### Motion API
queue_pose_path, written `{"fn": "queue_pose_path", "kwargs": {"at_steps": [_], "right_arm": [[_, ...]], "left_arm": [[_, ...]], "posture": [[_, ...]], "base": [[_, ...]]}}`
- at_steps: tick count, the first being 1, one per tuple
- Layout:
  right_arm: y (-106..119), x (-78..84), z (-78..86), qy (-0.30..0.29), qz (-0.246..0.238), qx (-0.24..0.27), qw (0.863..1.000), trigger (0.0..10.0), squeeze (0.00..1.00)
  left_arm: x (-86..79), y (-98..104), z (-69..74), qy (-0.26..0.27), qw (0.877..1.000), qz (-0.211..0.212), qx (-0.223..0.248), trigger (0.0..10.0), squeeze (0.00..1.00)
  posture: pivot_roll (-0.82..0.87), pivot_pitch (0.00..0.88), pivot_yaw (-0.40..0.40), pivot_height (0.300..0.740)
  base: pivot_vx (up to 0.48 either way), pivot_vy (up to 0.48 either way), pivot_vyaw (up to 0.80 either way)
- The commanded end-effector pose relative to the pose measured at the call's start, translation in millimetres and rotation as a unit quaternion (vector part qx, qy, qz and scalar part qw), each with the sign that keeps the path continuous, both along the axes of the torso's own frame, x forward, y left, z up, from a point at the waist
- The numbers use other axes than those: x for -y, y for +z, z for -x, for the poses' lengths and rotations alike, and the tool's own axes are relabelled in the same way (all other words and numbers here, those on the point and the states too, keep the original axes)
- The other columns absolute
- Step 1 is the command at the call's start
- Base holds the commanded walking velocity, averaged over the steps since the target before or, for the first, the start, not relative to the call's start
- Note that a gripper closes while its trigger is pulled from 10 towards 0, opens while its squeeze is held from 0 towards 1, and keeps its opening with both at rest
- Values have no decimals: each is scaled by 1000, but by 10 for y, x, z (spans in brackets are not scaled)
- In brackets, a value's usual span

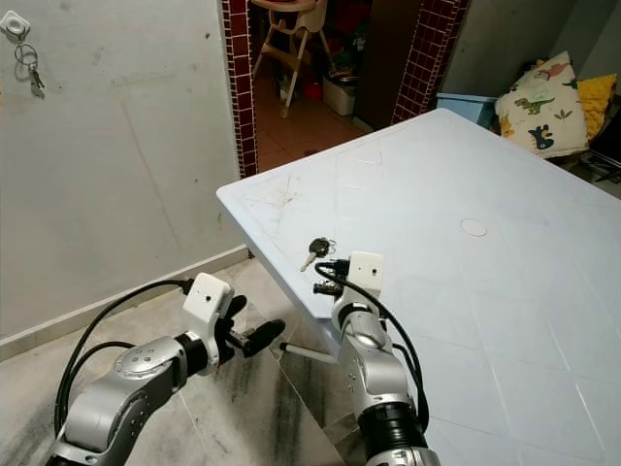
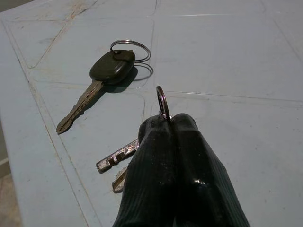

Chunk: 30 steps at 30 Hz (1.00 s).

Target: Hang keys on a hook

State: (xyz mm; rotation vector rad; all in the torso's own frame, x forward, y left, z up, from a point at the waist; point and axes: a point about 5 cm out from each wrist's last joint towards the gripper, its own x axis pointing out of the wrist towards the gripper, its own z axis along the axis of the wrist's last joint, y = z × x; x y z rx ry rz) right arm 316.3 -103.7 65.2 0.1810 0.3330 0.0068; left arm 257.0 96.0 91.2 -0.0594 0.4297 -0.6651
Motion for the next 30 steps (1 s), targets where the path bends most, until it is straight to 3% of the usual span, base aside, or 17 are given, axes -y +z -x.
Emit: {"fn": "queue_pose_path", "kwargs": {"at_steps": [1,7,11,14,22,23,24,25,26,27,30], "right_arm": [[-95,47,43,-9,-3,-22,1000,0,0],[9,66,10,-10,-16,10,1000,0,0],[301,72,-47,21,-24,95,995,0,0],[427,109,-54,33,-18,128,991,0,0],[599,212,39,61,-15,172,983,0,0],[649,226,93,73,-8,186,980,3647,0],[675,224,121,79,-6,192,978,3647,0],[702,223,146,84,-1,200,976,7725,0],[721,224,166,88,3,204,975,7725,0],[764,223,203,94,2,214,972,10000,0],[842,226,262,102,4,229,968,10000,0]], "left_arm": [[26,42,-26,-4,1000,-3,14,10000,0],[-11,86,-93,23,999,-5,35,10000,0],[-71,138,-174,58,997,-6,59,10000,0],[-114,156,-216,80,994,-6,72,10000,0],[-284,275,-326,149,981,-17,124,10000,0],[-341,290,-347,169,976,-24,134,10000,0],[-372,295,-355,179,974,-26,137,10000,0],[-387,296,-357,182,973,-27,139,10000,0],[-396,295,-359,185,972,-28,140,10000,0],[-405,295,-360,188,972,-28,141,10000,0],[-421,307,-368,197,969,-27,148,10000,0]], "posture": [[121,0,-27,740],[120,0,-34,740],[117,0,-41,740],[115,0,-45,740],[120,0,-61,740],[120,0,-61,740],[121,0,-66,740],[119,0,-68,740],[119,0,-68,740],[116,0,-72,740],[111,0,-74,740]], "base": [[0,0,0],[0,0,0],[0,0,0],[0,0,0],[0,0,0],[0,0,0],[0,0,0],[0,0,0],[0,0,0],[0,0,0],[0,0,0]]}}
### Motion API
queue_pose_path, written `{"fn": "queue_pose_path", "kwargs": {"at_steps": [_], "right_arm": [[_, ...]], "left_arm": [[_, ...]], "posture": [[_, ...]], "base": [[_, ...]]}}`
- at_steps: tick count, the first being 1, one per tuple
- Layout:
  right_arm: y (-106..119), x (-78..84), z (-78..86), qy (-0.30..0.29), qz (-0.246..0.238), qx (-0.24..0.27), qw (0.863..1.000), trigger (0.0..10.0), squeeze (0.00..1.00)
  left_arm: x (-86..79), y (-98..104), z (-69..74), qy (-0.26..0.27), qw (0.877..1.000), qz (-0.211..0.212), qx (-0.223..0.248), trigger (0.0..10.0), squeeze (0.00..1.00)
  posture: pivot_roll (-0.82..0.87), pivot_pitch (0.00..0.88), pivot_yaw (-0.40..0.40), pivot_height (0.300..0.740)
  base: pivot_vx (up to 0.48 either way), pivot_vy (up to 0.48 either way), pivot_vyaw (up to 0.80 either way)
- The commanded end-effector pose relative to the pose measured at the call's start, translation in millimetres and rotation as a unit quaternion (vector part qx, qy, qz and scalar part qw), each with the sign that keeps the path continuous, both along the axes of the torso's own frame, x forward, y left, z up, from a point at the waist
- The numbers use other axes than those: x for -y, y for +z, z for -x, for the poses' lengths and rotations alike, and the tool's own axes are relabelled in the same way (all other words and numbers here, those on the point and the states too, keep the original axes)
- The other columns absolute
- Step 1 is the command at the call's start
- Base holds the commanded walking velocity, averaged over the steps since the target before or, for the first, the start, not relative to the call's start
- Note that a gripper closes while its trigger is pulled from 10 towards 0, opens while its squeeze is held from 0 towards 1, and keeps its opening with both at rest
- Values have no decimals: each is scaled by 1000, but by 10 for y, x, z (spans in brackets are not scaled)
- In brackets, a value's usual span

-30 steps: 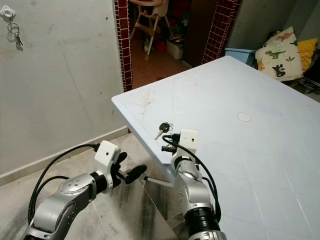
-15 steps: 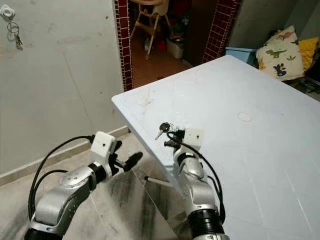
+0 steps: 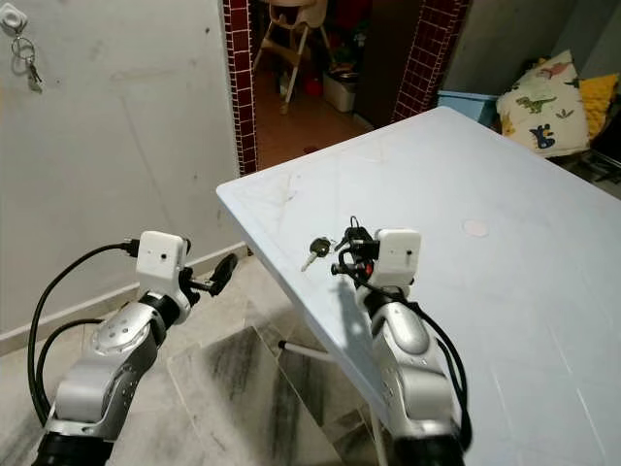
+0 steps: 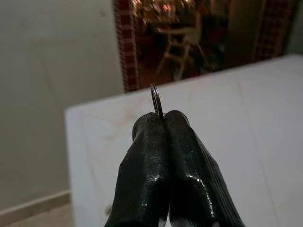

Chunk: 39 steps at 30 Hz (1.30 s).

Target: Hang keys on a hook

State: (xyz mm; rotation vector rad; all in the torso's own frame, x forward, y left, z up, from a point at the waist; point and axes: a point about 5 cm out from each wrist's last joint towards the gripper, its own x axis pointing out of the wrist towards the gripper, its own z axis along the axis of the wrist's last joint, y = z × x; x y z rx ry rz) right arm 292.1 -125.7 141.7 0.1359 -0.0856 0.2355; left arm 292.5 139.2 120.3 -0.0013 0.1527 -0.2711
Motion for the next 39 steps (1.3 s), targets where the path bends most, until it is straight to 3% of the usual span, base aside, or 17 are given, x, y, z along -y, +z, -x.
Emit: {"fn": "queue_pose_path", "kwargs": {"at_steps": [1,4,7,24,39], "right_arm": [[100,16,38,6,1,17,1000,10000,0],[180,39,115,14,-7,23,1000,10000,0],[225,56,154,26,16,34,999,10000,0],[279,380,172,30,23,-2,999,10000,0],[263,148,235,40,15,1,999,10000,0]], "left_arm": [[16,25,-15,5,1000,-2,9,10000,0],[50,39,-19,9,1000,1,18,10000,0],[109,23,-13,1,1000,4,17,10000,0],[119,53,-65,-14,1000,-8,22,10000,0],[131,42,-16,-10,1000,14,10,10000,0]], "posture": [[111,0,-74,740],[95,0,-70,740],[88,0,-67,740],[70,0,-42,740],[78,0,-63,740]], "base": [[0,0,0],[0,0,0],[0,0,569],[0,0,764],[0,0,763]]}}
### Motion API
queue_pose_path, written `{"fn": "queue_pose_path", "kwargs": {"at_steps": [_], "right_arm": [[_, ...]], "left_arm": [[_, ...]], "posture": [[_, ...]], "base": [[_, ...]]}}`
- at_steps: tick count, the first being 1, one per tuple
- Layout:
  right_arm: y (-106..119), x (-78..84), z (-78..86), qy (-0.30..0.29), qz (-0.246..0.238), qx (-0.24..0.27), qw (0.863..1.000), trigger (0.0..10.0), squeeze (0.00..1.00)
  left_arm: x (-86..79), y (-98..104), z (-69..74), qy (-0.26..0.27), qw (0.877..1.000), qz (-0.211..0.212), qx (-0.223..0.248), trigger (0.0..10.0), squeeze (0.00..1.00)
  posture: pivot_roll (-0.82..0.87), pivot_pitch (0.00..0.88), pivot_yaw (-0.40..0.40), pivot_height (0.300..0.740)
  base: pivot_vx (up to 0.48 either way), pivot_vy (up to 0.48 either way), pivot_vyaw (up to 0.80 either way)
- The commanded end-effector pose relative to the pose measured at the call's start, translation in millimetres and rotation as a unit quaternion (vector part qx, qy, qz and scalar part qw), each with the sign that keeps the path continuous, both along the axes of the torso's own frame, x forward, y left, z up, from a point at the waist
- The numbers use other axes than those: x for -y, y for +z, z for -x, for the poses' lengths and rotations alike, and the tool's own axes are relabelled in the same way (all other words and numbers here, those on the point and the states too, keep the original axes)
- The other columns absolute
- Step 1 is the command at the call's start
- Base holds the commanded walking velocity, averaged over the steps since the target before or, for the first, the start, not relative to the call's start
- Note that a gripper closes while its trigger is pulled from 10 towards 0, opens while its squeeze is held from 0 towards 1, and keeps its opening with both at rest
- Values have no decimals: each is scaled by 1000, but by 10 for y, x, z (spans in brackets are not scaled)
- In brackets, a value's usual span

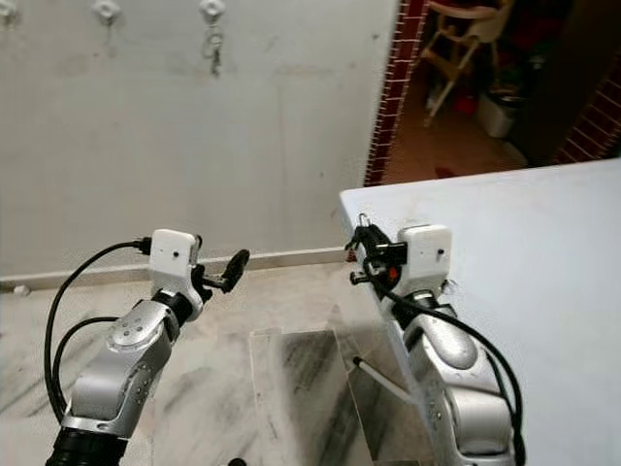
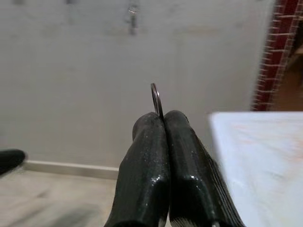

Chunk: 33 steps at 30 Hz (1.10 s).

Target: Hang keys on a hook

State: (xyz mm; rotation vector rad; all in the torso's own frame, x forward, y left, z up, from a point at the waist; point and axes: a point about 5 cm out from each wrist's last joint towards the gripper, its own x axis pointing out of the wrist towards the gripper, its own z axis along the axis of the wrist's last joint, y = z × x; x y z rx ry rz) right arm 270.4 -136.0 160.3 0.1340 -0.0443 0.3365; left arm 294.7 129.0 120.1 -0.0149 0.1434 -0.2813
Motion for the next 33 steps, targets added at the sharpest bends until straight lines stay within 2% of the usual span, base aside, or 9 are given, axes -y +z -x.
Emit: {"fn": "queue_pose_path", "kwargs": {"at_steps": [1,3,13,17,25,33], "right_arm": [[85,29,22,-13,13,23,1000,10000,0],[99,10,28,-16,15,29,999,10000,0],[109,28,14,-80,-10,29,996,10000,0],[143,26,-18,-95,-11,37,995,10000,0],[138,29,-20,-98,-5,35,995,10000,0],[128,23,-27,-96,1,34,995,10000,0]], "left_arm": [[33,46,6,-6,1000,10,6,10000,0],[38,51,6,-7,1000,13,5,10000,0],[35,37,11,4,1000,19,-5,10000,0],[69,38,27,-12,1000,20,-2,10000,0],[100,44,47,-19,1000,24,-3,10000,0],[104,11,72,-22,999,25,-9,10000,0]], "posture": [[78,0,-63,740],[78,0,-65,740],[72,0,-67,740],[66,0,-65,740],[63,0,-71,740],[59,0,-73,740]], "base": [[0,0,763],[0,0,738],[0,0,0],[0,0,0],[0,0,0],[274,0,0]]}}
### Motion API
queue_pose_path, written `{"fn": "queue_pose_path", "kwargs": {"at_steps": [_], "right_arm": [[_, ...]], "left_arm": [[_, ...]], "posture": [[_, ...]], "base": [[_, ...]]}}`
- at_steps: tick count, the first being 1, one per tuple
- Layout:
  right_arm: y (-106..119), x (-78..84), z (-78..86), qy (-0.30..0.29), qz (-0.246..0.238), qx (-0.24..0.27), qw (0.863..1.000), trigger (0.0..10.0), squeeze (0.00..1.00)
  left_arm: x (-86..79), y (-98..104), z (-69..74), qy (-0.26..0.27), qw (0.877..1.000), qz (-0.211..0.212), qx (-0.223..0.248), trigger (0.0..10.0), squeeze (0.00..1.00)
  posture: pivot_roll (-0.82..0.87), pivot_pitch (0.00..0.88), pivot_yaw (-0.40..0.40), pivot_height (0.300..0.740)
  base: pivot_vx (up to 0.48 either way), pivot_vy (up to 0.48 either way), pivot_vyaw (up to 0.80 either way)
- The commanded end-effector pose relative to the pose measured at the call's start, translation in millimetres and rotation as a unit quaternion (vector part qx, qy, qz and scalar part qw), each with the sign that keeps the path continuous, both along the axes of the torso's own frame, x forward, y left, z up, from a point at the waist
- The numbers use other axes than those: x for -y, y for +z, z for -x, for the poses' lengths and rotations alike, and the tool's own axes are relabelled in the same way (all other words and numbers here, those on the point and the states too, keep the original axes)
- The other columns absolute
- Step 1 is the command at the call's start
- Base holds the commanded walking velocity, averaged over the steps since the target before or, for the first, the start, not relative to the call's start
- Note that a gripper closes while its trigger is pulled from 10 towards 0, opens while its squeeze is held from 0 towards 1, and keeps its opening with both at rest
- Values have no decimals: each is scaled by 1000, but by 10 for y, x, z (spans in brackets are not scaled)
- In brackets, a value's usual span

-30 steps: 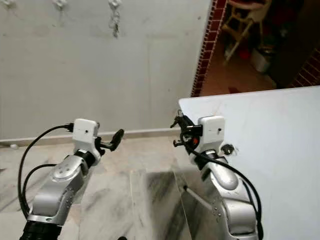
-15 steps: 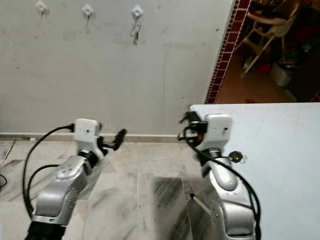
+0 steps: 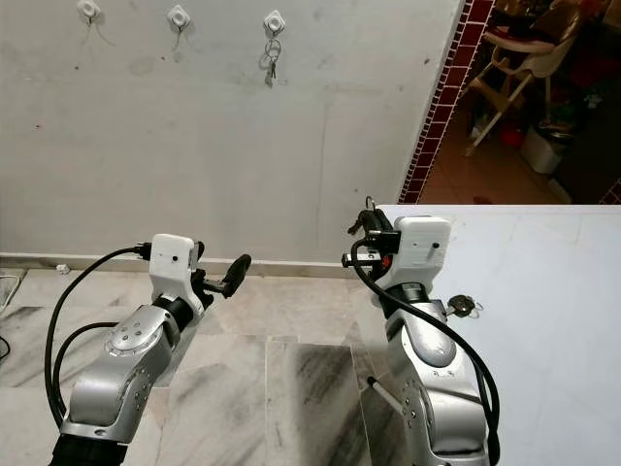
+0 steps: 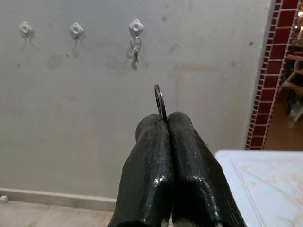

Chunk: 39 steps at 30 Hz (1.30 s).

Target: Hang keys on a hook

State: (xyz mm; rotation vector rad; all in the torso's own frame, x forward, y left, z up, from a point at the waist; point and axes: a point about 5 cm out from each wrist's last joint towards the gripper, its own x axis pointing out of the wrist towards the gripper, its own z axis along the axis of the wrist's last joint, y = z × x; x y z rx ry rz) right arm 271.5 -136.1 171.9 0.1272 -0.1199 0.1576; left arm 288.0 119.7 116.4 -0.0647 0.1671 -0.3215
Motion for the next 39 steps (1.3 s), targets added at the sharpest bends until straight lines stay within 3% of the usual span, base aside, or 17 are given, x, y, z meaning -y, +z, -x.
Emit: {"fn": "queue_pose_path", "kwargs": {"at_steps": [1,25,39], "right_arm": [[11,22,-16,-5,6,2,1000,10000,0],[-47,-48,-13,9,12,-2,1000,10000,0],[-70,-58,-17,7,9,-3,1000,10000,0]], "left_arm": [[11,47,5,-3,1000,1,6,10000,0],[19,36,-20,-9,1000,-2,2,10000,0],[2,0,-25,6,1000,2,-16,10000,0]], "posture": [[59,0,-73,740],[67,0,-68,740],[69,0,-66,740]], "base": [[292,0,0],[329,0,0],[0,24,0]]}}
